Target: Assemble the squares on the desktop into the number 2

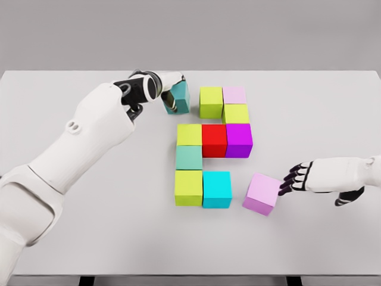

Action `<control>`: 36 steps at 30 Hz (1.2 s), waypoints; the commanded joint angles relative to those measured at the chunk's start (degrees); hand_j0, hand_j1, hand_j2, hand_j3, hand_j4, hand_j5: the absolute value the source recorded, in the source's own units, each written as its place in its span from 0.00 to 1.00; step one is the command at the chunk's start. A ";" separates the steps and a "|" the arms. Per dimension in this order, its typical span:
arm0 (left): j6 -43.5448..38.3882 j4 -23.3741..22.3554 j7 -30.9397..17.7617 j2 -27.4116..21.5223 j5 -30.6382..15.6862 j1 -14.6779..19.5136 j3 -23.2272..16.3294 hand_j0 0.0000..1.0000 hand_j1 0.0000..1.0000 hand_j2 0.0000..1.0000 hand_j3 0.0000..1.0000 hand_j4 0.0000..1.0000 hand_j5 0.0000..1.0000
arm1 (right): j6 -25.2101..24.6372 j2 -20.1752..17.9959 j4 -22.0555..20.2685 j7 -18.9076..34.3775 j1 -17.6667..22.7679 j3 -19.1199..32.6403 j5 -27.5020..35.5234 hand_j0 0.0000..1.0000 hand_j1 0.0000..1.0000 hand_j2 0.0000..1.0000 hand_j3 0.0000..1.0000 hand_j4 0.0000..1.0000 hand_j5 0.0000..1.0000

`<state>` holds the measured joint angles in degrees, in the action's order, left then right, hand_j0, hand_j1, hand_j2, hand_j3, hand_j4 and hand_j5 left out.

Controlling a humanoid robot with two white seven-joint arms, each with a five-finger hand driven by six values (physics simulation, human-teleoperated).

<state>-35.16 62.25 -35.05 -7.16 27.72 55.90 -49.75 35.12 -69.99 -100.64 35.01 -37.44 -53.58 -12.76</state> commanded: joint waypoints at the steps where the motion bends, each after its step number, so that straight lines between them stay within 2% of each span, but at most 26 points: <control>1: 0.16 -0.47 0.05 0.39 0.23 0.00 0.09 0.54 0.54 0.54 0.54 0.54 0.54 | -0.12 0.56 0.01 -0.01 -0.09 0.06 0.28 1.00 1.00 1.00 1.00 1.00 1.00; 7: 0.16 -0.55 0.05 0.92 0.23 0.09 0.09 0.54 0.54 0.54 0.54 0.54 0.54 | -0.12 1.79 0.01 -0.01 -0.70 -0.03 0.28 1.00 1.00 1.00 1.00 1.00 1.00; 17: 0.16 -1.35 0.05 1.80 0.31 0.18 0.09 0.55 0.55 0.55 0.55 0.55 0.55 | -0.12 1.61 0.27 -0.01 -1.32 0.15 -0.25 1.00 1.00 1.00 1.00 1.00 1.00; 26: 0.16 -2.40 0.05 2.24 0.31 0.35 0.09 0.56 0.56 0.56 0.56 0.56 0.56 | -0.12 1.26 2.56 -0.01 -0.79 -0.12 -2.45 1.00 1.00 1.00 1.00 1.00 1.00; 29: 0.16 -3.45 0.05 2.76 0.31 0.62 0.09 0.56 0.56 0.56 0.56 0.56 0.56 | -0.12 1.70 5.19 -0.01 -0.70 -0.12 -3.59 1.00 1.00 1.00 1.00 1.00 1.00; 31: 0.16 -4.07 0.05 3.20 0.31 0.88 0.09 0.56 0.56 0.56 0.56 0.56 0.56 | -0.12 1.79 5.37 -0.01 -0.79 -0.12 -3.59 1.00 1.00 1.00 1.00 1.00 1.00; 36: 0.16 -5.12 0.05 3.82 0.31 1.23 0.09 0.57 0.57 0.57 0.57 0.57 0.57 | -0.12 4.42 6.07 -0.01 -1.14 -1.96 -3.77 1.00 1.00 1.00 1.00 1.00 1.00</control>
<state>-35.15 57.72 -35.04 -3.66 27.89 57.30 -49.68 35.12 -66.42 -94.84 35.01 -38.67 -54.73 -16.68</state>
